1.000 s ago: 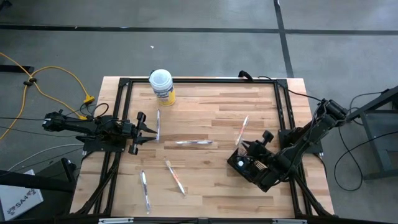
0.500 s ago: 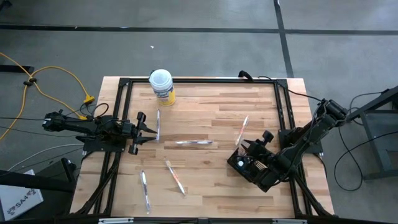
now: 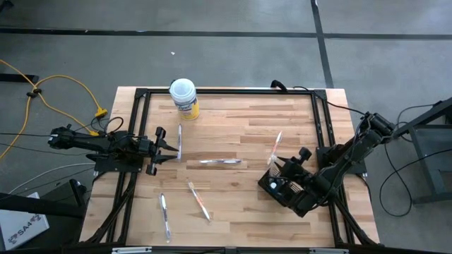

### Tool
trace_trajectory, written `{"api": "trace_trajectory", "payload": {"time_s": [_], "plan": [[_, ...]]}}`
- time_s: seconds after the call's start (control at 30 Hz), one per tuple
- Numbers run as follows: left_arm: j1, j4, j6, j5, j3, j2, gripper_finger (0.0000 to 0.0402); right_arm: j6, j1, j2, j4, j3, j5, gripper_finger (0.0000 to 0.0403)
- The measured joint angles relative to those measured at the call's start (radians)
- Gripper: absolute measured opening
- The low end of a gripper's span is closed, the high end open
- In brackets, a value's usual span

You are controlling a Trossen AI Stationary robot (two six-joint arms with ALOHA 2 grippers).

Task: Pick & Place toothbrushing station
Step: Put the left orange toothbrush into the wire organizer

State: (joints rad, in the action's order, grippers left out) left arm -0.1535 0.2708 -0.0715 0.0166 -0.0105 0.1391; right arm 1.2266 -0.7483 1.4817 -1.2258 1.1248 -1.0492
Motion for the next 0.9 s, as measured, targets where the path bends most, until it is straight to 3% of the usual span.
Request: {"api": "trace_trajectory", "payload": {"time_s": [0.3,0.53,0.7,0.9], "plan": [[0.0,0.0,0.0,0.0,0.0,0.0,0.0103,-0.104,0.001,-0.089,0.068,0.002,-0.034,0.0086],[0.0,0.0,0.0,0.0,0.0,0.0,0.0103,-0.584,0.077,-0.118,0.464,0.002,0.02,0.0086],[0.0,0.0,0.0,0.0,0.0,0.0,0.0103,-0.82,0.19,-0.119,0.682,0.002,0.221,0.0086],[0.0,0.0,0.0,0.0,0.0,0.0,0.0103,-0.949,0.296,-0.07,0.835,0.002,0.484,0.0086]]}}
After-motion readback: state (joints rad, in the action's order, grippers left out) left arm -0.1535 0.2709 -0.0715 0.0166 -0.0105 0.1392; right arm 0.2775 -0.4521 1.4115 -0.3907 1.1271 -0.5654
